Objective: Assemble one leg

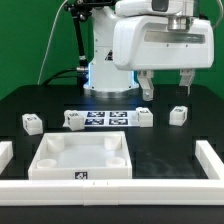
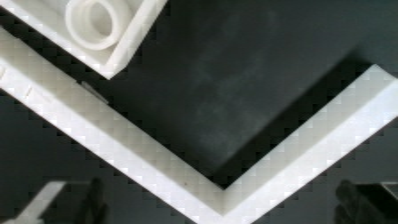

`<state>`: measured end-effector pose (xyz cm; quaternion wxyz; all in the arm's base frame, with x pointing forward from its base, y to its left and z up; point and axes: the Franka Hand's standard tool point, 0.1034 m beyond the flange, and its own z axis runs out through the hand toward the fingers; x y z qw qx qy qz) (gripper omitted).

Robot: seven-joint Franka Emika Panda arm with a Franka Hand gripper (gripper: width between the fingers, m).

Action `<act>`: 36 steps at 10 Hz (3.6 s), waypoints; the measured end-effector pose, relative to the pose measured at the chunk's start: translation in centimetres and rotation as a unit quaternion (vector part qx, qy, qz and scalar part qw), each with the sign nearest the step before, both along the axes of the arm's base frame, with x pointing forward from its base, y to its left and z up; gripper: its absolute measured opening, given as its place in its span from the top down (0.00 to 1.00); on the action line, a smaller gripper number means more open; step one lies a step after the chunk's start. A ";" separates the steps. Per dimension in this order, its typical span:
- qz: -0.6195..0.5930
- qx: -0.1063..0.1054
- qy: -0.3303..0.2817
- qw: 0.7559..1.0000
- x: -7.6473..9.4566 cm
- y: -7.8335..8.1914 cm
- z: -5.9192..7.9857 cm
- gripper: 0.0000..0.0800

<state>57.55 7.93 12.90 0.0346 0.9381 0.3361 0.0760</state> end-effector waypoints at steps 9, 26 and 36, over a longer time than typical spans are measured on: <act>0.053 -0.003 -0.013 0.999 -0.6 0.1 -0.8 0.19; 0.433 -0.096 0.051 0.895 -5.0 -8.7 -4.9 0.19; 0.420 -0.072 0.077 0.902 -8.6 -12.4 -9.8 0.19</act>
Offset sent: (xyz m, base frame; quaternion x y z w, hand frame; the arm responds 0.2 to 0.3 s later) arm 0.0000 0.0000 0.0000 0.0000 0.0000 0.0000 1.0000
